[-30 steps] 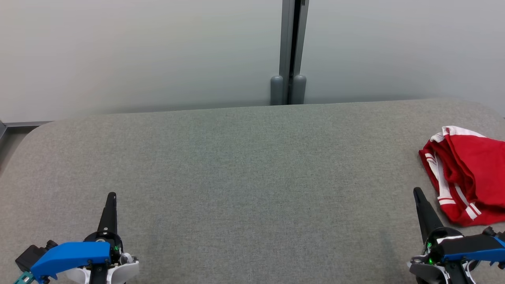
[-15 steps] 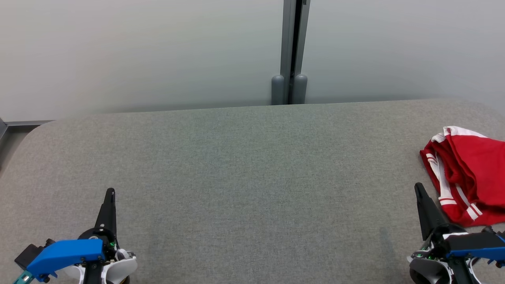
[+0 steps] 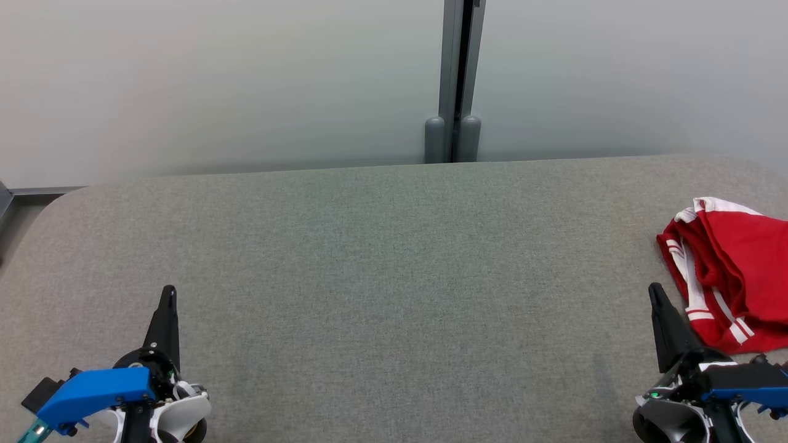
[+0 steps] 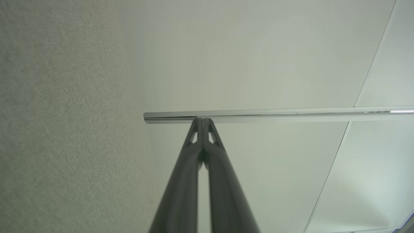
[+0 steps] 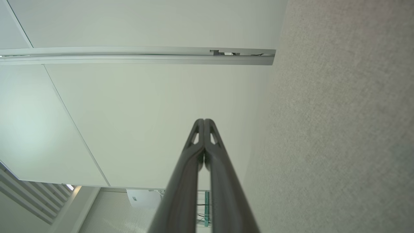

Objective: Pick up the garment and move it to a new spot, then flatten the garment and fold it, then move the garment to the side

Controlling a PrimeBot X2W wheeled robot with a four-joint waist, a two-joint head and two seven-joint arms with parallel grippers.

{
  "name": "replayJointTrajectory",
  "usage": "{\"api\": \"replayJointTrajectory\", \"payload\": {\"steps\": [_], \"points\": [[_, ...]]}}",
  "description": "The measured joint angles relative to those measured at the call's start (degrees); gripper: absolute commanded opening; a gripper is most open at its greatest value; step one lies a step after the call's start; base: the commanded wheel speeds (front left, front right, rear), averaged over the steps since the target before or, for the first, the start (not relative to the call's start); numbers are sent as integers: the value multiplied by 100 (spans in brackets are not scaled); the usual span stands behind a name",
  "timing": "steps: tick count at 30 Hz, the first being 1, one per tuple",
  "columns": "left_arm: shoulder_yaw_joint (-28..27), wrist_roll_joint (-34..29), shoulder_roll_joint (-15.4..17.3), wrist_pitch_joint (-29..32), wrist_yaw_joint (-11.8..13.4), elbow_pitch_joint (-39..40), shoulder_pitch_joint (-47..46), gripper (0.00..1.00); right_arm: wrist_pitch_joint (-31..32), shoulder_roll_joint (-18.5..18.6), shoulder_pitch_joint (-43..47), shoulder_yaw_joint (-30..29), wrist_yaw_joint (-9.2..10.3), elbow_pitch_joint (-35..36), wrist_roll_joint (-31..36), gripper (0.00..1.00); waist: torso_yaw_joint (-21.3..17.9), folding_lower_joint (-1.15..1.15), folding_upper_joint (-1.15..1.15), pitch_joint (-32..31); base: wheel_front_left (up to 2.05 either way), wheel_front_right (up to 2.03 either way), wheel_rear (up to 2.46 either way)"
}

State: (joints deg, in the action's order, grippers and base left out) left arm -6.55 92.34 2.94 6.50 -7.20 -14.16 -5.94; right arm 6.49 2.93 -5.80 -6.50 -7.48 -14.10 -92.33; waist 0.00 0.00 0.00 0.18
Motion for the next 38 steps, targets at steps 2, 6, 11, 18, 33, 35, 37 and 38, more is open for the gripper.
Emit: {"api": "replayJointTrajectory", "payload": {"steps": [2, 6, 11, 18, 33, 35, 37, 38], "points": [[0, 0, 0, 3, -1, 1, -2, 0, 0, -1, -2, 0, 0, 0, -1, 0, 0, 0, 0, 0, 0, 0, 0], [0, 0, -1, 3, -1, 1, -2, 0, 0, -2, -11, -1, 0, 0, -1, 0, 0, 0, 0, 0, 0, 0, 0], [0, 0, -1, 3, -1, 1, -2, 0, 0, -3, -12, -1, 0, 1, -1, 0, 0, 0, 0, 0, 0, 0, 0], [-1, 0, -1, 3, -1, 1, -2, 0, 0, -3, -12, -1, 0, 1, -1, 0, 0, 0, 0, 0, 0, 0, 0], [-1, 0, -1, 3, -1, 1, -2, 0, 0, -4, -13, -1, 0, 1, -1, 0, 0, 0, 0, 0, 0, 0, 0], [-1, 0, -1, 3, -1, 2, -2, 0, 0, -4, -13, -1, 0, 1, -1, 0, 0, 0, 0, 0, 0, 0, 0], [-1, 0, -1, 3, -1, 2, -2, 0, 0, -4, -13, -1, 0, 1, -1, 0, 0, 0, 0, 0, 0, 0, 0], [-1, 0, -1, 3, -1, 2, -2, 0, 0, -4, -13, -1, 0, 1, -1, 0, 0, 0, 0, 0, 0, 0, 0]]}}
